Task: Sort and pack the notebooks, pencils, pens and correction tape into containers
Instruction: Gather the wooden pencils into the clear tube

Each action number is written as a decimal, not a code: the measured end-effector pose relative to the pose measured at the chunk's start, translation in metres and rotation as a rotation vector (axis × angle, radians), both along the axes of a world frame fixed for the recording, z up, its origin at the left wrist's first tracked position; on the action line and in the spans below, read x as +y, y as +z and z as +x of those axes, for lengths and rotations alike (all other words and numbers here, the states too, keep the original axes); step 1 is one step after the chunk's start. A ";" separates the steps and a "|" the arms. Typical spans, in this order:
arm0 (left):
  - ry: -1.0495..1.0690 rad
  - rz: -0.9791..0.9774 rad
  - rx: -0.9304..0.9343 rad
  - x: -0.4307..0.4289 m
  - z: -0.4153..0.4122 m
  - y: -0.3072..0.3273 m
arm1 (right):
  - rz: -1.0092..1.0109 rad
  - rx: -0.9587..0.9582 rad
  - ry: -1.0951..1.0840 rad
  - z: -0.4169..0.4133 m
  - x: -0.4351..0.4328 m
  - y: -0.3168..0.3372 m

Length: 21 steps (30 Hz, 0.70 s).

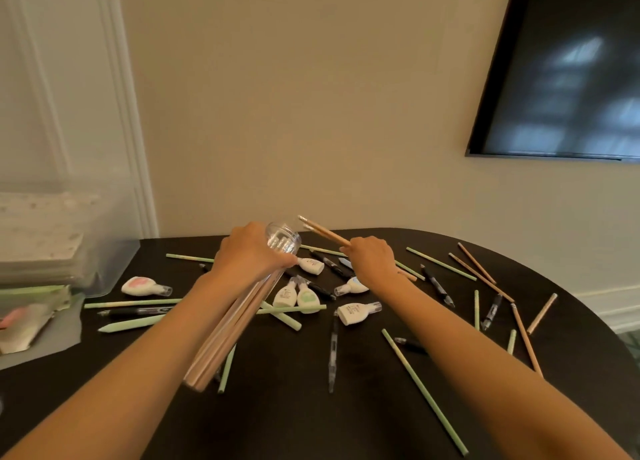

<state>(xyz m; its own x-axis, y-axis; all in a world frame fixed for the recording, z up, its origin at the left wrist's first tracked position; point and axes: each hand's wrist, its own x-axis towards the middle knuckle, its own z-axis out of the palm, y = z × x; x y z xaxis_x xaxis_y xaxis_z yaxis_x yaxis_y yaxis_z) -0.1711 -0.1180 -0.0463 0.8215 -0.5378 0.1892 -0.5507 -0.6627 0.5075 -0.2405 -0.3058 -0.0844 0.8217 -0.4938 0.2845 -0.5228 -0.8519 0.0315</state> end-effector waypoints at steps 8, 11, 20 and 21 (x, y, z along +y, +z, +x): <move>0.012 -0.010 0.055 0.019 0.010 -0.006 | 0.452 -0.064 0.016 0.029 0.042 0.014; 0.018 -0.007 0.058 0.020 0.012 -0.005 | 0.817 -0.177 0.079 0.033 0.054 0.012; 0.030 0.005 0.044 0.029 0.017 -0.007 | 1.005 -0.402 0.256 0.021 0.062 -0.005; 0.031 0.007 0.040 0.029 0.016 -0.008 | 1.003 -0.398 0.292 0.020 0.063 -0.008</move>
<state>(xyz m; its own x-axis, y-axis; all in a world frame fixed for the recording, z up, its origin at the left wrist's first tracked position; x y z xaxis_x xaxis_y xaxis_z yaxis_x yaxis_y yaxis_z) -0.1549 -0.0889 -0.0548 0.8448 -0.5130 0.1520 -0.5090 -0.6830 0.5239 -0.2205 -0.2427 -0.0928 0.8827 -0.4504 0.1341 -0.1183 -0.4892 -0.8641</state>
